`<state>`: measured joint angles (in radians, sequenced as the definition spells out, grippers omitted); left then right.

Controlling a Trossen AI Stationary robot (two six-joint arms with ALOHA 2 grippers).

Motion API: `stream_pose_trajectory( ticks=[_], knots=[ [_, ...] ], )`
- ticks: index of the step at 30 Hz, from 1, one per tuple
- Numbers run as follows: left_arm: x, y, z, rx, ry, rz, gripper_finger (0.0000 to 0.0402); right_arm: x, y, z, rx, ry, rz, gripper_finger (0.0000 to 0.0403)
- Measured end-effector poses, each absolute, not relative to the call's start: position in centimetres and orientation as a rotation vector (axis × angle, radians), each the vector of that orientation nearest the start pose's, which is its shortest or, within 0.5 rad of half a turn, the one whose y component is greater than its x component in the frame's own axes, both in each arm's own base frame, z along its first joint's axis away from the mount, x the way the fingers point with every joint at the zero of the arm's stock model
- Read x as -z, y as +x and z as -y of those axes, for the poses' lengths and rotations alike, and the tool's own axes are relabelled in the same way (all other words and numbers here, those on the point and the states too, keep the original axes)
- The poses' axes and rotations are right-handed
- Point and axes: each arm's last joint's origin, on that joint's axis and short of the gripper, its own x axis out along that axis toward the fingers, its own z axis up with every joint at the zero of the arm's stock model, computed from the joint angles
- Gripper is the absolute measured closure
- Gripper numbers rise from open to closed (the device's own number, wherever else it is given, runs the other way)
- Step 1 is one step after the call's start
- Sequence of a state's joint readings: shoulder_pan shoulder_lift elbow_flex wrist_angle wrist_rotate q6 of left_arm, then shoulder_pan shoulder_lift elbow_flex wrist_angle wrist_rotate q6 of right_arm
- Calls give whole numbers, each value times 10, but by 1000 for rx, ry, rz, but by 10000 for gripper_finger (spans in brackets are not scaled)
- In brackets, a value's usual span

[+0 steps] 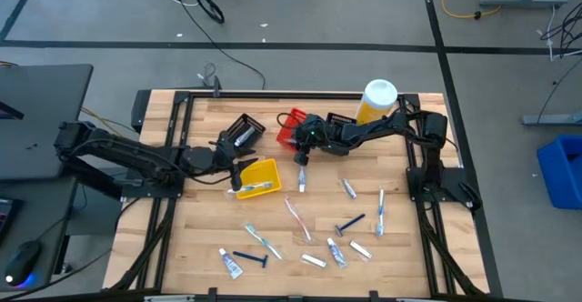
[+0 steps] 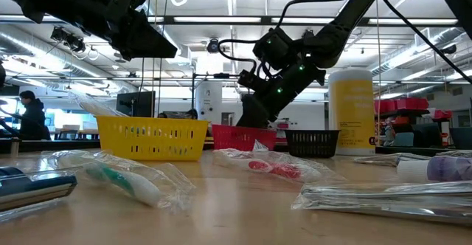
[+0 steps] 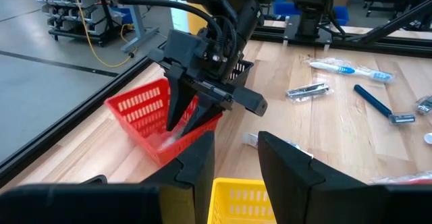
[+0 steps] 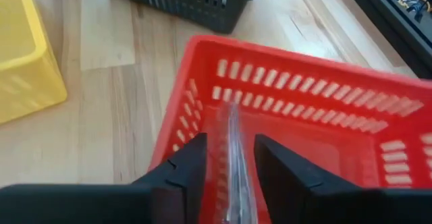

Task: Pick & Place Travel size toiletries
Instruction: Put the silver nail cutter into the red bin, then put the right razor into the right black bin

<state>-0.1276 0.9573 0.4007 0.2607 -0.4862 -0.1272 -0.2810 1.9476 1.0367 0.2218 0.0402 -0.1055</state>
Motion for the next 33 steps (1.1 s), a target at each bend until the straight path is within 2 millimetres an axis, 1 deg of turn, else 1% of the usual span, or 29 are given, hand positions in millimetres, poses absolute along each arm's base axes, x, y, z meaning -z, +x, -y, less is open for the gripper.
stream_pose_trajectory(
  ticks=[10,15,19,26,33],
  knots=[
    [-214,197,12,-373,-35,-261,278,-132,374,109,277,-8,-698,210],
    [-214,197,12,-373,-35,-261,278,-147,373,104,269,-9,-664,186],
    [-214,197,12,-373,-35,-261,278,-160,372,97,255,-16,-645,178],
    [-214,197,12,-375,-53,-258,278,-188,362,75,205,-32,-659,191],
    [-214,197,12,-376,-57,-257,278,-213,340,37,106,-54,-775,198]
  ],
)
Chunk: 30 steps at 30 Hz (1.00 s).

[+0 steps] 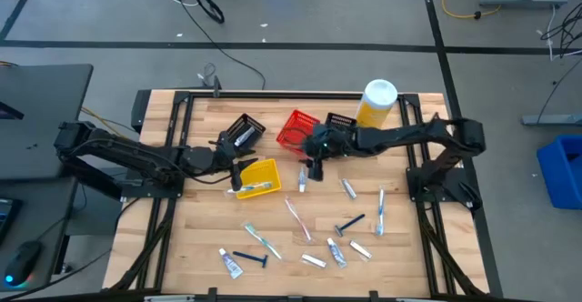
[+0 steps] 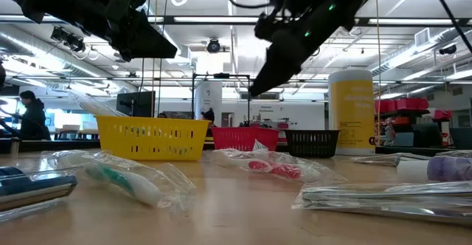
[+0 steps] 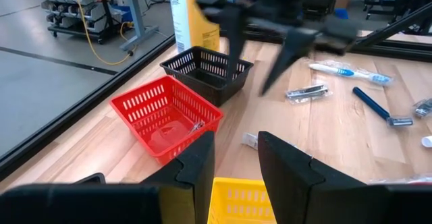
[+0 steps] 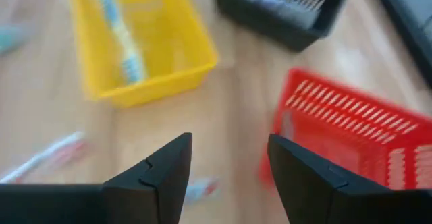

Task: Pick & Place Travel size toiletries
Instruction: Put the right razor into the right black bin

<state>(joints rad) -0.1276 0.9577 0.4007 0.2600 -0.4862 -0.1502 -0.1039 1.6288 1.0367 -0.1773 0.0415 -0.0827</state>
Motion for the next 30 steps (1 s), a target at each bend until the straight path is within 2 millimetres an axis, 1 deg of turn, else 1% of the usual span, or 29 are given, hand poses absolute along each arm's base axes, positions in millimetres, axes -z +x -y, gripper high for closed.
stream_pose_trajectory(
  ticks=[7,12,20,25,30],
  knots=[
    [-214,197,12,-379,-81,-252,278,-225,321,0,45,4,-863,189],
    [-214,197,12,-380,-87,-251,278,-225,313,-19,32,61,-920,187],
    [-213,197,12,-380,-87,-255,278,-222,307,-46,18,141,-970,200],
    [-213,197,12,-380,-89,-254,278,-218,298,-70,-29,157,-1041,199],
    [-213,197,12,-381,-88,-257,278,-218,290,-97,-93,170,-1058,186]
  ],
)
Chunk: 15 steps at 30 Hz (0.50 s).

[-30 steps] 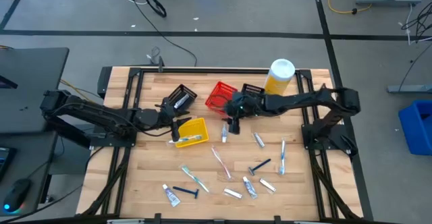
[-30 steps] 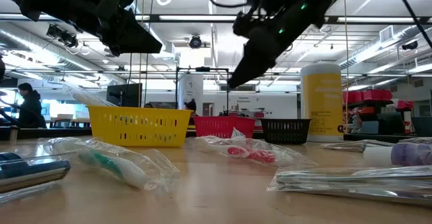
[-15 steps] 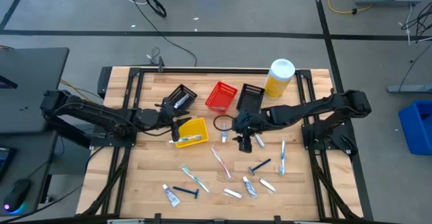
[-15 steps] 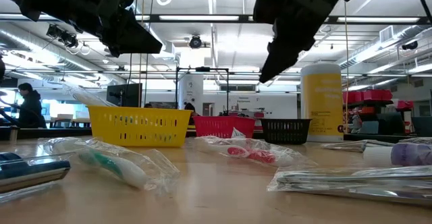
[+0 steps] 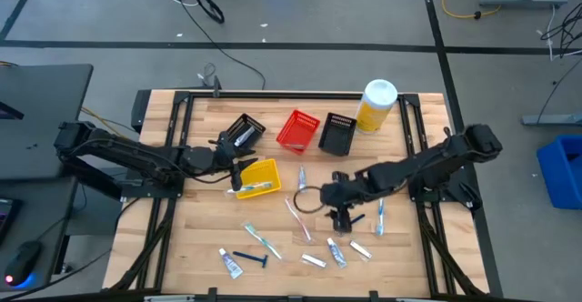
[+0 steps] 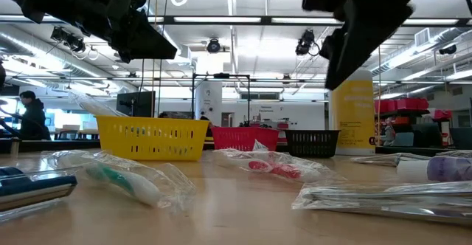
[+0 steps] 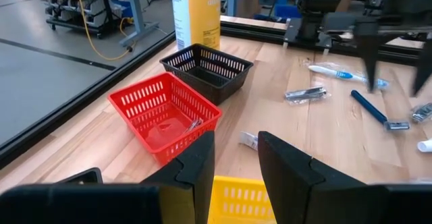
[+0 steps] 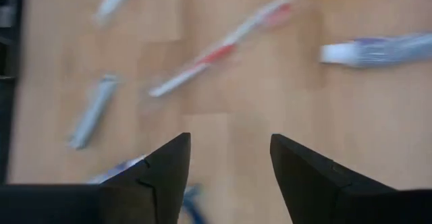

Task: Pick & Place Travel size toiletries
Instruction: Put the right razor into the right black bin

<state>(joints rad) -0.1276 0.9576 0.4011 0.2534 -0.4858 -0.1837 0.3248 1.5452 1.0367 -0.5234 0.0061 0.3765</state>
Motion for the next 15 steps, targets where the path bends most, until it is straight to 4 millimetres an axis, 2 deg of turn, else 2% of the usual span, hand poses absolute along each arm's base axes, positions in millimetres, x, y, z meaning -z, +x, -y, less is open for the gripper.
stream_pose_trajectory(
  ticks=[9,15],
  knots=[
    [-213,197,12,-382,-97,-256,278,-212,273,-143,-130,214,-1094,176],
    [-212,197,12,-375,-101,-268,278,-191,248,-151,-116,109,-1218,180]
  ],
)
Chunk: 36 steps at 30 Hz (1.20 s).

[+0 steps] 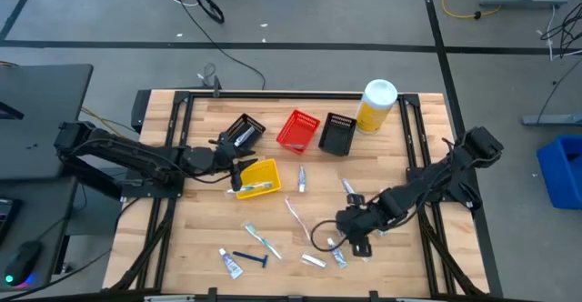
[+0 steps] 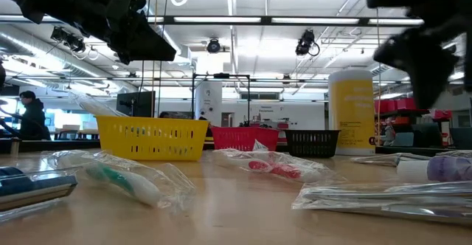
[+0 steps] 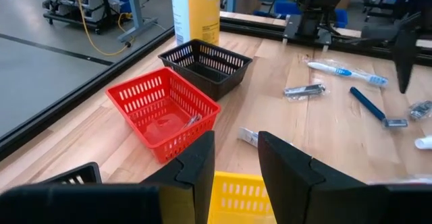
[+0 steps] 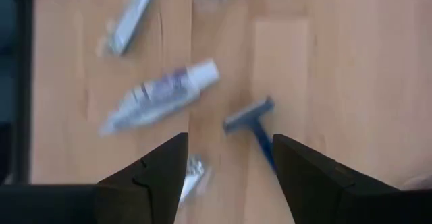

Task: Pick & Place Travel size toiletries
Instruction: Put the right razor into the right black bin

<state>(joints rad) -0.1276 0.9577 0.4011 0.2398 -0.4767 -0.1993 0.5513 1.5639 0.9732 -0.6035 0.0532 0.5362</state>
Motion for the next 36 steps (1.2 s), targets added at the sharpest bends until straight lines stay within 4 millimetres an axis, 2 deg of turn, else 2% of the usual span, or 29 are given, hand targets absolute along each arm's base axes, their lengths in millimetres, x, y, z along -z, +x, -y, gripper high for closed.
stream_pose_trajectory(
  ticks=[7,14,24,36],
  knots=[
    [-212,197,12,-374,-114,-264,278,-148,224,-135,-57,44,-1299,179],
    [-212,197,12,-375,-124,-261,278,-125,214,-127,-95,-59,-1231,184],
    [-212,197,12,-375,-126,-261,278,-118,211,-125,-135,-94,-1206,265],
    [-212,197,12,-375,-127,-261,278,-118,214,-127,-148,-75,-1169,316]
  ],
)
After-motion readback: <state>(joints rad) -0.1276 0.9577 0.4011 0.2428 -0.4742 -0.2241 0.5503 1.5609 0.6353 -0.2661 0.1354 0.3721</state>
